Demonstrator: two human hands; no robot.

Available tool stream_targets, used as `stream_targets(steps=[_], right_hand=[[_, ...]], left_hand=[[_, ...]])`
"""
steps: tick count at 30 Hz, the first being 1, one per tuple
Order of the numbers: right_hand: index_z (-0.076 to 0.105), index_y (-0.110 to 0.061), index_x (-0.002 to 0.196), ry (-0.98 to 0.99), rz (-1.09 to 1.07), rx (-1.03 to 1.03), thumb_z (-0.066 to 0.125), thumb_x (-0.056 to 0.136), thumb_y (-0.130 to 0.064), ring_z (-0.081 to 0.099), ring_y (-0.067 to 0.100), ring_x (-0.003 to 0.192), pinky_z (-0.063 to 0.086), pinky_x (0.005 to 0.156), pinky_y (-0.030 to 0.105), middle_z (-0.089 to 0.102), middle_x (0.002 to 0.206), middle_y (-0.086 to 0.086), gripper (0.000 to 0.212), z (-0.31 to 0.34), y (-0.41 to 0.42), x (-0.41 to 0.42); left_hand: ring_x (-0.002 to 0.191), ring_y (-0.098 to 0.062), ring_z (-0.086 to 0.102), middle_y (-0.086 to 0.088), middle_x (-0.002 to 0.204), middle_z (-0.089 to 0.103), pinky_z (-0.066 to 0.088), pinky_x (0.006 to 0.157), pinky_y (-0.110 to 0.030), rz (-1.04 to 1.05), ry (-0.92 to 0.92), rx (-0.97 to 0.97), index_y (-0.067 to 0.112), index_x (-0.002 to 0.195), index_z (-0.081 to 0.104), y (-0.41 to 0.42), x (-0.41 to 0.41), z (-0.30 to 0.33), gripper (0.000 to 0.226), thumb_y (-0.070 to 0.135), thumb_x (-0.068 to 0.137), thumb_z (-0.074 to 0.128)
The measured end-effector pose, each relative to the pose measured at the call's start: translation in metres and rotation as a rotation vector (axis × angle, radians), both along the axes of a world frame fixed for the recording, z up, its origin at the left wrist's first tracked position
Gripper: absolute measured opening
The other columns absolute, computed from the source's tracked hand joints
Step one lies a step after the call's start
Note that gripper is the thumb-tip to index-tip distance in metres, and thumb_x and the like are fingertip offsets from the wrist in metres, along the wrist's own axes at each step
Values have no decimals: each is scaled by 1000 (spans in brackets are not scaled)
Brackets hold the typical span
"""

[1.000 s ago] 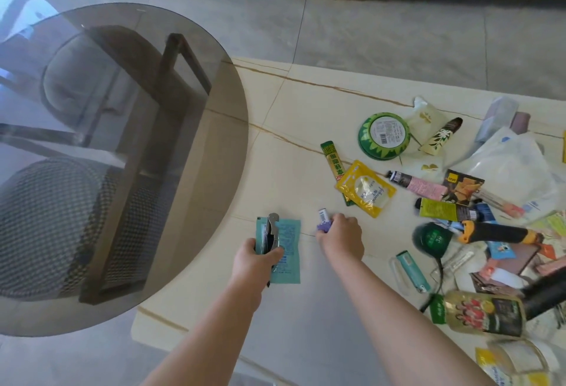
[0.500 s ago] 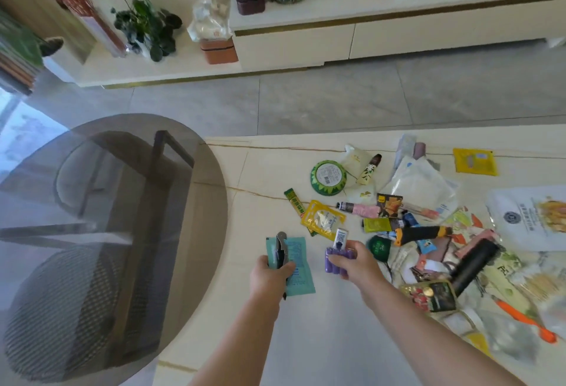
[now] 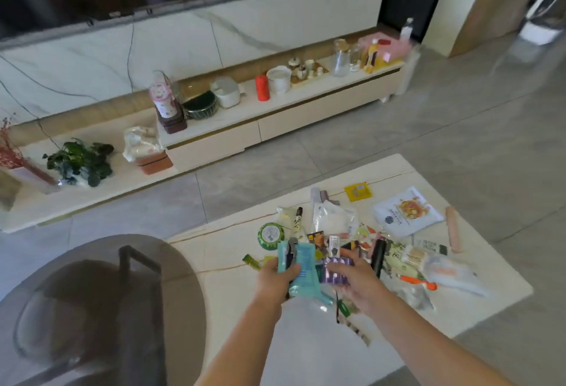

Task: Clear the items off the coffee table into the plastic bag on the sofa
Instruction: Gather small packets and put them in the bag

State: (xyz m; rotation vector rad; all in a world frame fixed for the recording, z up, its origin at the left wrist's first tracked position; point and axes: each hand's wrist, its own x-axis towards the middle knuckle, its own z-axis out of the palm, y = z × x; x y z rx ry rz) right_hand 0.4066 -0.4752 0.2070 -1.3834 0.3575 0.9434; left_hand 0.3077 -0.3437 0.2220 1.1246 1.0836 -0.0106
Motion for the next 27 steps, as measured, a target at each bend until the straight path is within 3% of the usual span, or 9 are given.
stream_targets(steps=[3,5,7,9,11,18,21,24,27], right_hand=[[51,-8,120,-7,-84,-25,63,80,11,62,29,82,53,63,37,59,115,22,46,32,-31,-10],[51,-7,122,-13,-140,-32,64,80,9,62,26,76,50,57,30,60,113,22,47,48,-50,-18],[55,-8,116,-30,-185,-18,61,81,10,61,26,74,51,58,31,63,98,18,39,64,-69,-24],[56,-10,107,-31,-245,-5,59,82,11,61,27,73,52,62,35,63,88,16,32,76,-87,-29],[57,-10,106,-30,-311,13,58,82,11,61,28,76,53,63,38,63,90,18,33,87,-106,-33],[56,-5,117,-36,-499,48,62,79,6,65,33,84,55,66,39,66,101,22,40,104,-190,-48],[56,-7,114,-66,-583,56,59,82,8,65,27,75,54,63,37,67,91,18,35,108,-234,-50],[55,-9,113,-84,-661,63,56,84,9,63,22,67,52,58,32,67,79,12,34,107,-279,-50],[55,-9,114,-87,-724,37,59,82,9,62,24,72,54,58,33,65,88,13,38,104,-327,-48]], left_hand=[[75,-23,67,-11,90,70,58,66,-33,-105,-27,10,16,90,63,-18,1,30,11,7,86,66],[75,-23,67,-12,91,70,59,64,-32,-160,-50,4,13,95,63,-30,3,47,11,6,87,65],[73,-23,66,-11,89,69,58,58,-29,-216,-80,-6,8,102,63,-42,7,60,14,4,88,63],[74,-25,66,-14,92,69,57,64,-33,-271,-94,-6,4,107,62,-55,14,73,18,4,89,61],[74,-26,66,-16,94,68,56,68,-35,-314,-101,-10,3,108,61,-70,22,83,18,2,89,60],[73,-25,65,-15,94,67,56,57,-31,-519,-172,-64,4,116,57,-140,45,107,25,-3,92,52],[77,-25,66,-17,106,66,57,60,-32,-620,-195,-104,9,117,57,-182,62,113,29,-3,92,53],[77,-26,67,-16,101,67,58,59,-33,-701,-199,-128,9,114,58,-231,77,115,28,-4,90,55],[75,-25,67,-13,94,68,56,51,-28,-781,-194,-145,12,105,60,-282,89,117,22,-4,89,55]])
